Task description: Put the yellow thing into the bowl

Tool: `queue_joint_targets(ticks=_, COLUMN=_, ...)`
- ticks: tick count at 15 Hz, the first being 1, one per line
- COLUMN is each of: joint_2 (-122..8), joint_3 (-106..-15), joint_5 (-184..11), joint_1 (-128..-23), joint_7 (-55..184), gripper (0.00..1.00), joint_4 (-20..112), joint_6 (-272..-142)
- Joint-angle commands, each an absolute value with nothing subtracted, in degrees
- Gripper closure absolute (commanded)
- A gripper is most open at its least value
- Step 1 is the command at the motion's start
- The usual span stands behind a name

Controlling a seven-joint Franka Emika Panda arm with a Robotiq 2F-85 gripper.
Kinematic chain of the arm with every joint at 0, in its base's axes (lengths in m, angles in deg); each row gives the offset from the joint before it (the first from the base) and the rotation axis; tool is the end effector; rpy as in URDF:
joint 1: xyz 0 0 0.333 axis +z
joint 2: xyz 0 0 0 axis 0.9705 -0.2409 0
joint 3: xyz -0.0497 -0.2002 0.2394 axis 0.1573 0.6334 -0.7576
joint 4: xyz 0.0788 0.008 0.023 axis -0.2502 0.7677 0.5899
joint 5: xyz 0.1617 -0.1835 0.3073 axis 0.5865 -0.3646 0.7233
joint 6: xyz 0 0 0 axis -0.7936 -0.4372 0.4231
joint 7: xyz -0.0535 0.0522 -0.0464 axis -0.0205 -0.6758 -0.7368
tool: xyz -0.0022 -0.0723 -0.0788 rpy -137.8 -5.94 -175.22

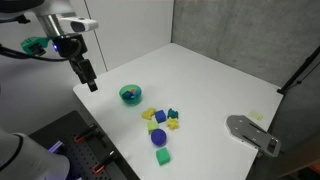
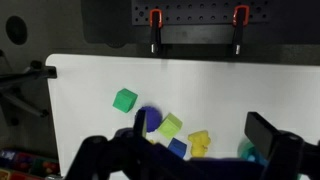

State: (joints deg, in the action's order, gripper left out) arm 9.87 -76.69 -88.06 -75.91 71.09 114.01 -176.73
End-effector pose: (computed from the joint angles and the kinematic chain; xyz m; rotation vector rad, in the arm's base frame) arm 0.2710 0.0457 0.4248 2.8863 -0.0593 -0.1101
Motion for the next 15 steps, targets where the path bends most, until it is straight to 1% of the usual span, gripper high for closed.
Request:
queue_joint_targets(ticks=1, joint_2=9.7, joint_3=-75.8, joint_5=-88.7, joint_1=-74.9, joint_7=71.8, gripper=0.00, joint_4=113.9, joint_6=-176.6)
queue_joint_targets(ticks=4, joint_2=9.7, joint_3=-75.8, joint_5=-88.7, joint_1=-74.9, joint_7=71.8, gripper=0.00, joint_4=113.9, joint_6=-176.6)
queue_joint_targets(ticks=8, joint_2=6.1, joint_3=-75.9, joint_5=-88.4, joint_1=-74.9, joint_7=71.9, gripper=0.00, joint_4=111.6, joint_6=-178.3)
queue_joint_targets(ticks=15, joint_2=-5.8, joint_3=-74.8, joint_5=-88.9, joint_1=-76.6, joint_7=72.0, gripper=0.00, joint_4=105.1, joint_6=-184.8)
